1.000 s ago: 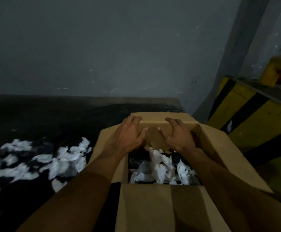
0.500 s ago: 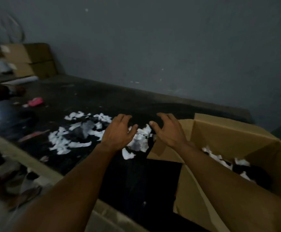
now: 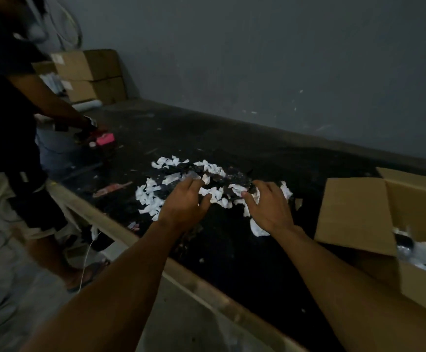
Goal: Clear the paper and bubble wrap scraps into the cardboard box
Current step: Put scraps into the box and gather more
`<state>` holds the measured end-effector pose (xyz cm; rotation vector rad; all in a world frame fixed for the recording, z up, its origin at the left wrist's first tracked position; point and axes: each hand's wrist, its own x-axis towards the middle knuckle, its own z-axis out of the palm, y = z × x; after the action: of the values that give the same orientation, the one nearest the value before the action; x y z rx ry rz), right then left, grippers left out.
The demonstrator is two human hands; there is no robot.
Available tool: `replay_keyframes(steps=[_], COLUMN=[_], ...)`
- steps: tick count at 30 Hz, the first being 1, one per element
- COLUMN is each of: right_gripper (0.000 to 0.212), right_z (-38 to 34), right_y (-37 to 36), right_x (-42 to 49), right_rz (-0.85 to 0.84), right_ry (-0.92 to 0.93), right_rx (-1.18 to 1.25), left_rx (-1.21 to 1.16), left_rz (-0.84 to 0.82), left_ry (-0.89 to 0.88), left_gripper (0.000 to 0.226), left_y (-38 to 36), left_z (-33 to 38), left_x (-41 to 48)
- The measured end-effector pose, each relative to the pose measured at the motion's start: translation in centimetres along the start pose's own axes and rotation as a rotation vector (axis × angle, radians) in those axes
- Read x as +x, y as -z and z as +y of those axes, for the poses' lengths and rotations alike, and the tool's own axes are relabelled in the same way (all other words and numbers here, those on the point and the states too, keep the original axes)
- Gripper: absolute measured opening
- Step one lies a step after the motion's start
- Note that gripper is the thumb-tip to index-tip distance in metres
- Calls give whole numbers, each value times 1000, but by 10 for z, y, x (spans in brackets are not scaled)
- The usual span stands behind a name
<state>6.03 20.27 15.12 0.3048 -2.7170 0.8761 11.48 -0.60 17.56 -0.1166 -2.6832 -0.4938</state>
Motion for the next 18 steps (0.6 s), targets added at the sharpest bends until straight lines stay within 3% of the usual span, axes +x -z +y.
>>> replay_keyframes(steps=[7,13,18], right_gripper=[49,55,41], right_z=[8,54,95], right_y=[-52,-71,-80], right_x=[-24,-16,14], right_rz=[35,1,40], right_ry=[-177,-312,-370], right_rx=[-110,-203,-207], left_rx=[-69,-140,-169], left_rz=[-139,-240,-341], left_ry=[-160,-228,-276], left_gripper=[44,40,33], left_y=[-42,-109,-155], left_z=[-43,-35,-23], left_x=[15,47,86])
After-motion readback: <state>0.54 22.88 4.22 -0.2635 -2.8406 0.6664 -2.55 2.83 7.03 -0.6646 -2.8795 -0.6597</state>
